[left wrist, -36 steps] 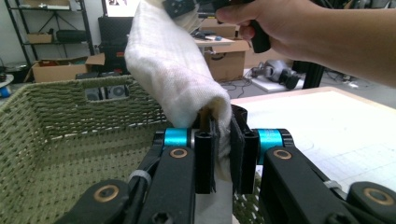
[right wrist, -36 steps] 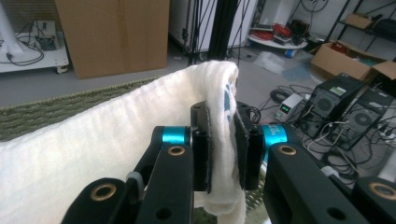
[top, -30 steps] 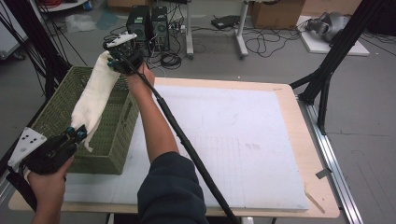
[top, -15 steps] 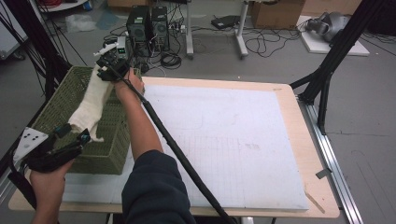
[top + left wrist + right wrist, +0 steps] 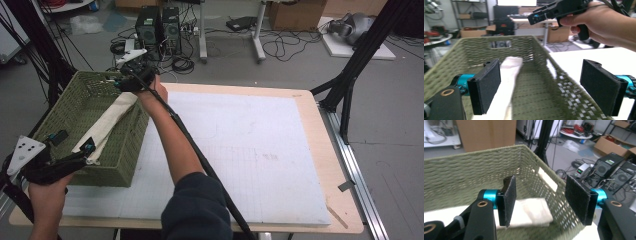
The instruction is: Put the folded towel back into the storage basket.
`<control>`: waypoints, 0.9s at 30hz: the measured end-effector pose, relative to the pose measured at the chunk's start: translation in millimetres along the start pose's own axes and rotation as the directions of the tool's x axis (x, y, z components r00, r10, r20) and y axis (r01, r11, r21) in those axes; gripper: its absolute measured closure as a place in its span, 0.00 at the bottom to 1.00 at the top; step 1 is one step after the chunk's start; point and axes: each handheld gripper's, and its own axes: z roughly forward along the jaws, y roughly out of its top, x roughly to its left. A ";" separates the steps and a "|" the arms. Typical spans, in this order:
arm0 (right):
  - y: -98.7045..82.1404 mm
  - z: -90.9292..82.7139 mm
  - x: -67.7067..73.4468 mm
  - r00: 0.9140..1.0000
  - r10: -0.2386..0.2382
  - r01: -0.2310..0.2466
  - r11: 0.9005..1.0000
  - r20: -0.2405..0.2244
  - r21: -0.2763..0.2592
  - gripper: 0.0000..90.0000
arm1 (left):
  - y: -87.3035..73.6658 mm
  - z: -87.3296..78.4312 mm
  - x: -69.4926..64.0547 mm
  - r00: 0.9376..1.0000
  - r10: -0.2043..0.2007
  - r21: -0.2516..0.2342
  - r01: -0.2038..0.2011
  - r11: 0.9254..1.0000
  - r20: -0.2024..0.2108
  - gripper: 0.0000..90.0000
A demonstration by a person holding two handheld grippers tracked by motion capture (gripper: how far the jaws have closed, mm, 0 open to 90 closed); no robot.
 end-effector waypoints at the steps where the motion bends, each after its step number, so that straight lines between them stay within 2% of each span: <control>1: -3.4 -7.4 -1.6 1.000 0.001 -0.001 1.000 -0.002 -0.003 0.45 | 0.5 1.5 -2.8 0.999 -0.007 0.002 0.007 1.000 0.031 0.19; 4: -13.5 -28.2 -7.8 1.000 0.027 -0.027 0.999 -0.012 -0.019 0.39 | 0.0 3.0 -6.0 0.999 -0.008 0.002 0.008 1.000 0.047 0.20; 5: -18.2 -37.1 -10.3 0.999 0.045 -0.046 0.999 -0.014 -0.022 0.37 | -0.7 4.5 -9.2 0.998 0.001 0.002 -0.001 1.000 0.056 0.20; 6: -23.0 -45.4 -11.8 0.998 0.053 -0.054 0.998 -0.019 -0.029 0.37 | -1.6 7.8 -15.0 0.997 0.026 0.007 -0.026 1.000 0.078 0.20; 7: -23.0 -45.4 -11.8 0.998 0.053 -0.054 0.998 -0.019 -0.029 0.37 | -1.6 7.8 -15.0 0.997 0.026 0.007 -0.026 1.000 0.078 0.20; 8: -29.9 -58.4 -12.3 0.998 0.064 -0.065 0.997 -0.029 -0.037 0.34 | -2.0 9.6 -18.5 0.995 0.041 0.004 -0.041 0.999 0.096 0.20; 9: -29.9 -58.4 -12.3 0.998 0.064 -0.065 0.997 -0.029 -0.037 0.34 | -2.0 10.8 -20.3 0.993 0.044 0.000 -0.044 0.999 0.108 0.20; 10: -32.3 -62.9 -12.6 0.997 0.066 -0.067 0.997 -0.034 -0.039 0.33 | -1.7 12.3 -22.8 0.991 0.041 0.002 -0.041 0.999 0.130 0.20; 11: -38.3 -75.5 -13.5 0.996 0.080 -0.083 0.995 -0.046 -0.049 0.31 | -1.5 13.3 -24.3 0.989 0.030 0.007 -0.031 0.999 0.147 0.21; 13: -43.7 -87.4 -15.3 0.994 0.093 -0.096 0.994 -0.054 -0.056 0.27 | 0.3 16.0 -29.8 0.982 0.013 0.037 -0.020 0.999 0.187 0.21; 19: -60.2 -121.3 -24.6 0.993 0.116 -0.118 0.991 -0.030 -0.062 0.23 | 3.1 20.8 -38.7 0.974 0.002 0.040 -0.012 0.999 0.227 0.20; 21: -61.9 -125.2 -25.4 0.993 0.117 -0.119 0.991 -0.022 -0.060 0.23 | 3.4 22.7 -42.5 0.972 -0.009 0.033 0.001 0.999 0.233 0.19; 22: -67.4 -136.1 -28.2 0.994 0.113 -0.113 0.991 -0.009 -0.065 0.23 | 3.5 23.7 -44.7 0.971 -0.011 0.030 0.004 1.000 0.238 0.19; 23: -67.4 -136.1 -28.2 0.994 0.113 -0.113 0.991 -0.009 -0.065 0.23 | 3.5 24.5 -46.2 0.970 -0.009 0.029 0.002 1.000 0.243 0.19; 25: -74.0 -149.2 -29.6 0.993 0.117 -0.116 0.992 0.001 -0.055 0.22 | 3.8 26.9 -51.5 0.965 -0.010 0.022 0.005 1.000 0.261 0.19; 26: -75.7 -152.5 -29.9 0.994 0.113 -0.113 0.992 0.001 -0.058 0.22 | 4.7 28.3 -54.7 0.960 -0.008 0.020 0.002 1.000 0.279 0.19; 27: -75.7 -152.5 -29.9 0.994 0.113 -0.113 0.992 0.001 -0.058 0.22 | 4.7 28.3 -54.7 0.960 -0.008 0.020 0.002 1.000 0.279 0.19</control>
